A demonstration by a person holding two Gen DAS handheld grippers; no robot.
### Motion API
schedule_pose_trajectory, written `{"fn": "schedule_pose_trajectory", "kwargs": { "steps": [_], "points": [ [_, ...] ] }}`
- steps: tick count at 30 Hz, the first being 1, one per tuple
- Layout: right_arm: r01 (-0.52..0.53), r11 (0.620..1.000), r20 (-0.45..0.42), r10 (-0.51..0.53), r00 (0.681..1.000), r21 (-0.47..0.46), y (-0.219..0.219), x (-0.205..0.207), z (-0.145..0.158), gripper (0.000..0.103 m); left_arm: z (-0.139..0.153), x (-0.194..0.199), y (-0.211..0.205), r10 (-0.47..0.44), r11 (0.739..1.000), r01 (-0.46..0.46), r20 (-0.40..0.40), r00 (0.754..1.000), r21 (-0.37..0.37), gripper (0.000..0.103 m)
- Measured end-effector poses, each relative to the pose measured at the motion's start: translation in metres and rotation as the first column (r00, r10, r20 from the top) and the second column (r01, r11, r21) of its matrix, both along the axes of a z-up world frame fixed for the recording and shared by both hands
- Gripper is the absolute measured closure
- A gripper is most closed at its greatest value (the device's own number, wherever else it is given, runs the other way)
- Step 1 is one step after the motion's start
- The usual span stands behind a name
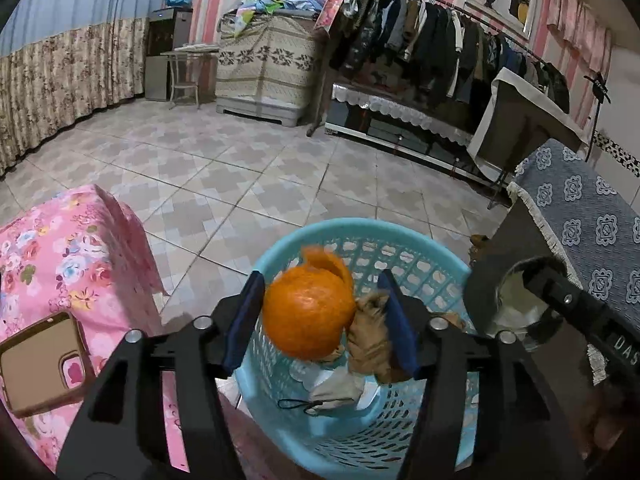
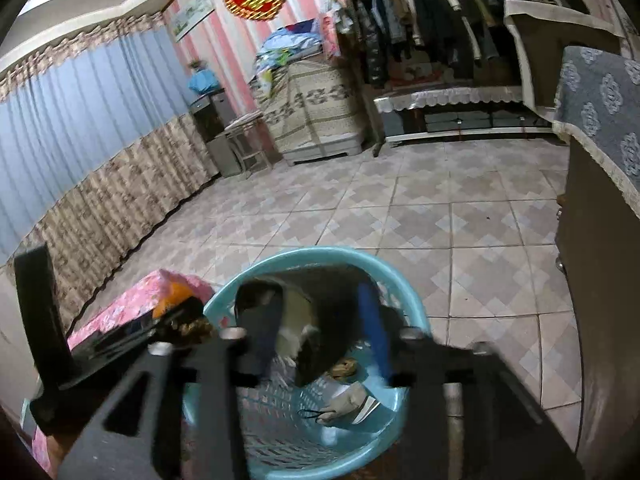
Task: Collect trash
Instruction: 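Open both tools to drop the held items into the blue basket, then move back to the bed and grasp the orange plastic lid with the right tool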
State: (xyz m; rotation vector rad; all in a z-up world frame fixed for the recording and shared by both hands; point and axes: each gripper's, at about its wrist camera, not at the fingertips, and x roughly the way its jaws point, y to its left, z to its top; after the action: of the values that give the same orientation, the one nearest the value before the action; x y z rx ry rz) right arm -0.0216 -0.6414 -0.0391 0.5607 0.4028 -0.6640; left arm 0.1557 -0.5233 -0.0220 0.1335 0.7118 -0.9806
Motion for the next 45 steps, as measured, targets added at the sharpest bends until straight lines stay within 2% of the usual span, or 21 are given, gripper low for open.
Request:
{"fn": "schedule_pose_trajectory", "kwargs": {
  "steps": [1, 3, 4, 14, 16, 19, 22, 25, 28, 31, 34, 36, 37, 40, 41, 42, 43, 45],
  "points": [
    [0.001, 1.000, 0.012, -0.001, 1.000, 0.007, -0.001, -0.001, 0.000, 0.058, -0.001, 0.000, 0.000, -0.006, 1.000, 0.006, -0.002, 1.000, 0.000, 0.045],
    [0.008, 1.000, 0.016, -0.008, 1.000, 0.003, -0.002, -0.002, 0.000, 0.058, 0.000, -0.002, 0.000, -0.005, 1.000, 0.005, -0.002, 1.000, -0.002, 0.035],
    [0.003, 1.000, 0.022, -0.003, 1.000, 0.005, -0.002, -0.002, 0.000, 0.058, 0.001, -0.002, -0.002, 0.001, 1.000, -0.001, 0.001, 1.000, -0.003, 0.034],
    [-0.005, 1.000, 0.033, 0.006, 0.999, -0.027, 0.008, -0.001, 0.007, 0.057, 0.012, -0.002, 0.021, 0.029, 0.999, -0.029, 0.014, 0.999, -0.021, 0.034],
    [-0.010, 0.999, 0.026, 0.011, 1.000, -0.040, 0.010, 0.001, 0.010, 0.057, 0.018, 0.001, 0.036, 0.069, 0.997, -0.069, 0.023, 0.997, -0.018, 0.034],
    [-0.021, 0.997, 0.000, 0.021, 1.000, -0.068, 0.020, 0.008, 0.015, 0.050, 0.029, 0.008, 0.066, 0.142, 0.989, -0.141, 0.016, 0.990, -0.036, 0.030],
    [-0.067, 0.992, -0.026, 0.065, 0.998, -0.102, 0.041, 0.020, 0.023, 0.046, 0.045, 0.013, 0.112, 0.217, 0.976, -0.215, 0.051, 0.975, -0.043, 0.028],
    [-0.148, 0.981, -0.027, 0.146, 0.989, -0.128, 0.075, 0.037, 0.031, 0.043, 0.059, 0.016, 0.168, 0.290, 0.957, -0.289, 0.105, 0.951, -0.032, 0.023],
    [-0.276, 0.945, -0.041, 0.273, 0.961, -0.178, 0.139, 0.065, 0.035, 0.036, 0.070, 0.023, 0.247, 0.381, 0.924, -0.382, 0.152, 0.912, -0.022, 0.017],
    [-0.383, 0.896, -0.081, 0.375, 0.924, -0.226, 0.188, 0.090, 0.037, 0.033, 0.083, 0.031, 0.326, 0.498, 0.864, -0.503, 0.198, 0.845, -0.028, 0.015],
    [-0.447, 0.858, -0.103, 0.435, 0.894, -0.254, 0.224, 0.113, 0.044, 0.032, 0.087, 0.032, 0.390, 0.573, 0.813, -0.581, 0.211, 0.792, -0.029, 0.009],
    [-0.480, 0.840, -0.096, 0.472, 0.877, -0.252, 0.246, 0.129, 0.051, 0.032, 0.082, 0.028, 0.436, 0.621, 0.776, -0.630, 0.219, 0.752, -0.037, 0.006],
    [-0.486, 0.838, -0.095, 0.478, 0.873, -0.249, 0.254, 0.135, 0.054, 0.031, 0.076, 0.026, 0.455, 0.649, 0.750, -0.661, 0.229, 0.725, -0.033, 0.006],
    [-0.526, 0.820, -0.061, 0.527, 0.848, -0.226, 0.282, 0.162, 0.066, 0.029, 0.057, 0.027, 0.491, 0.703, 0.695, -0.719, 0.238, 0.671, -0.028, 0.006],
    [-0.544, 0.808, -0.053, 0.548, 0.835, -0.224, 0.287, 0.169, 0.067, 0.026, 0.048, 0.031, 0.499, 0.712, 0.684, -0.729, 0.226, 0.665, -0.008, 0.006],
    [-0.565, 0.793, -0.052, 0.569, 0.820, -0.230, 0.298, 0.174, 0.064, 0.026, 0.041, 0.037, 0.503, 0.709, 0.685, -0.728, 0.208, 0.674, 0.024, 0.007],
    [-0.572, 0.785, -0.056, 0.577, 0.815, -0.236, 0.307, 0.177, 0.060, 0.026, 0.040, 0.044, 0.505, 0.694, 0.700, -0.713, 0.202, 0.691, 0.036, 0.007],
    [-0.593, 0.776, -0.088, 0.589, 0.803, -0.216, 0.327, 0.182, 0.043, 0.026, 0.040, 0.050, 0.503, 0.685, 0.701, -0.712, 0.236, 0.689, 0.041, 0.007]
  ]
}}
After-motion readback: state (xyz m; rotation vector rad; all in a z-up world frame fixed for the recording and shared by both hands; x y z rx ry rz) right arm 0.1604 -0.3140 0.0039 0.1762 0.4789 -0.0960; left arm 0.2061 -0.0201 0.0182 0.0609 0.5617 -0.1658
